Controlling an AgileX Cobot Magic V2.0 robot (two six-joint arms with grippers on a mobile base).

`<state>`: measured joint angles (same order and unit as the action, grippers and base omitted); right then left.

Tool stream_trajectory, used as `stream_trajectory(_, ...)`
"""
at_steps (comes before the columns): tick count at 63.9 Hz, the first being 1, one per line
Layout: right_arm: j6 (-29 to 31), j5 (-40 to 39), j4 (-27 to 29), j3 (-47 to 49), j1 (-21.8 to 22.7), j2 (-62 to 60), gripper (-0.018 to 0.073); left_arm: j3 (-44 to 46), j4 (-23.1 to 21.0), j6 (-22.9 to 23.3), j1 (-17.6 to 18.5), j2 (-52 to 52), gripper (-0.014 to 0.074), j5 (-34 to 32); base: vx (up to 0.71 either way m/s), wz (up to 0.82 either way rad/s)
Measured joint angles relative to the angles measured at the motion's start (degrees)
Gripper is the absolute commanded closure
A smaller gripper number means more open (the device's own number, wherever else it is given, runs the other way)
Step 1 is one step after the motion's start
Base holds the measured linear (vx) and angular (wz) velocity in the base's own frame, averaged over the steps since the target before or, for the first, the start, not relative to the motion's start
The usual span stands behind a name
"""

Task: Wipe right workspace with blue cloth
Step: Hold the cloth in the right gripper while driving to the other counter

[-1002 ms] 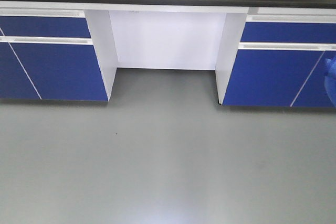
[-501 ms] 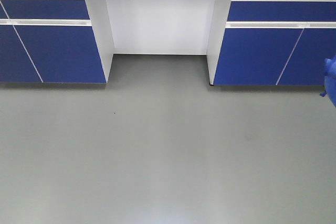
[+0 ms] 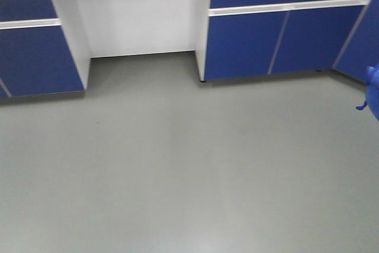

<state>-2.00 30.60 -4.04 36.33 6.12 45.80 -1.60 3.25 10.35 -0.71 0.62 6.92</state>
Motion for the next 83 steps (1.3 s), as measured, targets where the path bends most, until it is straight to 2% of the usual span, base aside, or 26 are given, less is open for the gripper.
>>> stream_trajectory(41,0.0,0.0,0.0,0.0,0.0,0.0,0.0567,0.0,0.0,0.0,0.0,0.0,0.0602,0.0,-0.04,-0.68)
stream_trajectory(83,0.0,0.0,0.0,0.0,0.0,0.0,0.0567,0.0,0.0,0.0,0.0,0.0,0.0602,0.0,0.09,-0.70)
